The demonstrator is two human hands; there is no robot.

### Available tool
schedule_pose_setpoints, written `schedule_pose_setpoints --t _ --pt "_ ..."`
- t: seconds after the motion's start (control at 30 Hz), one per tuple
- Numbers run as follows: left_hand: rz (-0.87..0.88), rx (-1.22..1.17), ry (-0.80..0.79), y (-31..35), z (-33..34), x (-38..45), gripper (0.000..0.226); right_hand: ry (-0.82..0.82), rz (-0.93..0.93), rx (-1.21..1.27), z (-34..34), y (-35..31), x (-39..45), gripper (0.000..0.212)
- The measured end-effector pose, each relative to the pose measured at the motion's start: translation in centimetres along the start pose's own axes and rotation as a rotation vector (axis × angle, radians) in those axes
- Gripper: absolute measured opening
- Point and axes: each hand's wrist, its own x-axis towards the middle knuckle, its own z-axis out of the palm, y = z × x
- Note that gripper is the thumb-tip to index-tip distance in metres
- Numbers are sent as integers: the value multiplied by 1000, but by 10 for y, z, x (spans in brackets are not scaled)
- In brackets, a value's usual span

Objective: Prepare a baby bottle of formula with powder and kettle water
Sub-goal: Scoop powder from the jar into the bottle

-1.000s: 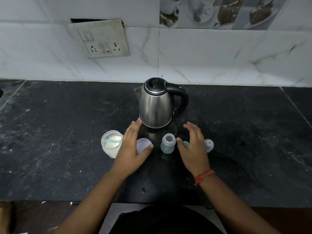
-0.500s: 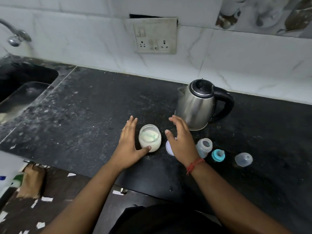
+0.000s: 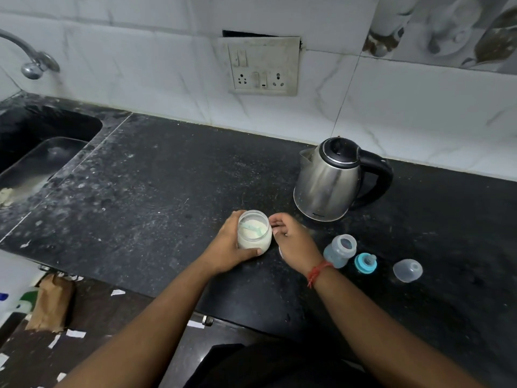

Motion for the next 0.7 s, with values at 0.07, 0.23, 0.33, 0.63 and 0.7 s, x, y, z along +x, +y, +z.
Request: schedule_pose_setpoints --t 0.07,0.23,0.33,0.63,0.7 --pt "9 -47 31 2 5 -3 87 -28 -4 -6 -7 2 -2 31" --pt "101 -6 159 9 16 -9 86 41 -207 -119 -29 5 -17 30" --pt "163 56 191 18 24 -12 82 55 -403 -330 -41 1 -24 24" --pt "361 117 131 58 47 -13 85 -53 -363 -943 -55 -22 -22 40" --pt "383 138 121 63 49 -12 86 -42 -349 -979 -54 -22 -23 40"
